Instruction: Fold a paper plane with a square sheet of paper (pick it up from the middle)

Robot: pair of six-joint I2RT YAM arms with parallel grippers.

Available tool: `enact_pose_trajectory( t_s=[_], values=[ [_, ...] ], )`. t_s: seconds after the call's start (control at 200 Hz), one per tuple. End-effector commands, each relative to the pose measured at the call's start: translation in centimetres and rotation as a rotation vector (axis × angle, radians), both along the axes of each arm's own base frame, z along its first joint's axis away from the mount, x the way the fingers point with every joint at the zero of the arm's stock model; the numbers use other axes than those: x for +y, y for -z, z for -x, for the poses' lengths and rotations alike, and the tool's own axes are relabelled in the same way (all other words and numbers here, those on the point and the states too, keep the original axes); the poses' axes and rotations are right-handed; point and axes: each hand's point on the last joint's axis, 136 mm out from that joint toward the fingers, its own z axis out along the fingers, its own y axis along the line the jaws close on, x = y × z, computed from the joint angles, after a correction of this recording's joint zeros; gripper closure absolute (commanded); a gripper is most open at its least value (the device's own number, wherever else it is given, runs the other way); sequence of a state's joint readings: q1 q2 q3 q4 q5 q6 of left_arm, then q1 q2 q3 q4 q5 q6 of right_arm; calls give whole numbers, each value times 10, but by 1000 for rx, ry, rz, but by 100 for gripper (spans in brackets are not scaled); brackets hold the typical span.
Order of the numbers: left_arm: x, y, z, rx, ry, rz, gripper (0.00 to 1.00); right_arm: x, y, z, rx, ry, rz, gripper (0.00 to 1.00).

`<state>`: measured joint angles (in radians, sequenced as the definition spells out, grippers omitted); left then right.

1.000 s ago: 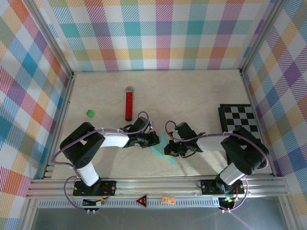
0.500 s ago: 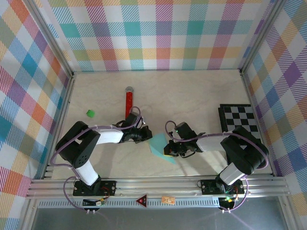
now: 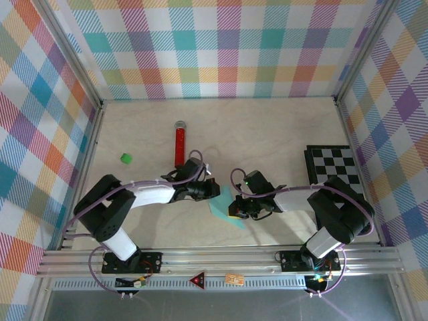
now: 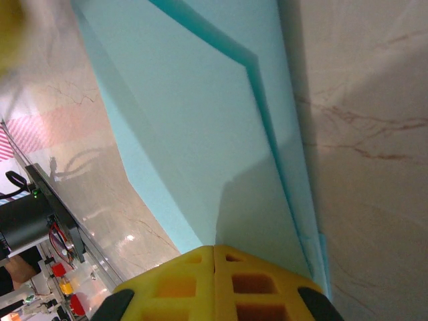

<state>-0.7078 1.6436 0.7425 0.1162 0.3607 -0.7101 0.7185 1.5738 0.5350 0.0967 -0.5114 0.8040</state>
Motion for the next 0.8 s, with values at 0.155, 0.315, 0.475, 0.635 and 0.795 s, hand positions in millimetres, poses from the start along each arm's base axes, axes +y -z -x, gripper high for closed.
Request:
enact_pose_trajectory(
  t_s=[0.155,0.315,0.475,0.635,0.795],
  values=[
    [-2,25,3,60,16,-29,94,2,-9,-6,11,11,36,98],
    [2,35,8,78,34,-52,94,20,-34,-22,-53,-1,-43,95],
    [3,39,8,82,36,-62,94,19,-15,-30,-37,28,12,94],
    [5,39,4,80,27,-66,95,9,8,-16,15,28,50,94],
    [10,41,0,96,12,-32,95,-7,2,16,-3,-39,-8,86]
  ],
)
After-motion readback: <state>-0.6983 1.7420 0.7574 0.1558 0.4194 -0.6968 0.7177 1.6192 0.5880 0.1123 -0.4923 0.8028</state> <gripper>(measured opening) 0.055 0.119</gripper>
